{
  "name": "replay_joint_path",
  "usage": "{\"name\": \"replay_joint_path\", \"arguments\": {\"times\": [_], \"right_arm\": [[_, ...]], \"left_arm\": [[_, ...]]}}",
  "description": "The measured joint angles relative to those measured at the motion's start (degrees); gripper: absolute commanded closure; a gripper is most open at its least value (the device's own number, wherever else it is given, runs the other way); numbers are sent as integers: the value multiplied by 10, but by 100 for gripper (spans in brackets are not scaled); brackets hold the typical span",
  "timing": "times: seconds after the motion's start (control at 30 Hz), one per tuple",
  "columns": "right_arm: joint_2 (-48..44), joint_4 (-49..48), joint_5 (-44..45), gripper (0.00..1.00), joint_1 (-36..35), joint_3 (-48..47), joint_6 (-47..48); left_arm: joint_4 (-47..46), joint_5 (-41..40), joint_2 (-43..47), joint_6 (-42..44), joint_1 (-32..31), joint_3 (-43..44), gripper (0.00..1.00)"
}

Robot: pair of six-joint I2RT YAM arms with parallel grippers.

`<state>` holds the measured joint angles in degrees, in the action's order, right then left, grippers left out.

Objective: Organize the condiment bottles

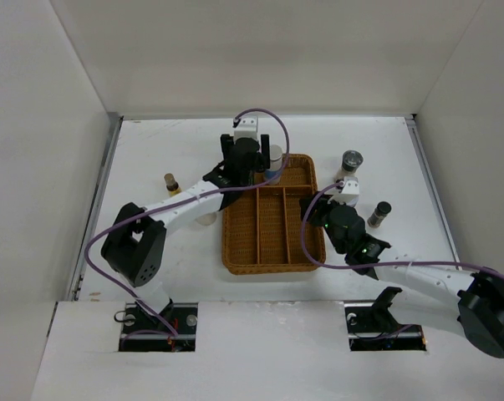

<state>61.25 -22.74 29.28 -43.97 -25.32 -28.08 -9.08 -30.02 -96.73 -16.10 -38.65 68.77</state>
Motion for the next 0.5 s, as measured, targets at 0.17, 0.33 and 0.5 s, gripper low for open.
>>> {"name": "replay_joint_path", "arguments": {"times": [0.17,0.33,0.5], "right_arm": [[2,0,0,41,0,0,0],[4,0,-2,41,0,0,0],[3,0,-2,41,0,0,0]], "left_arm": [[-1,-6,23,2,-6,-7,13],[-1,-24,95,8,-9,-40,11],[16,-51,248,13,-12,-126,16]]}}
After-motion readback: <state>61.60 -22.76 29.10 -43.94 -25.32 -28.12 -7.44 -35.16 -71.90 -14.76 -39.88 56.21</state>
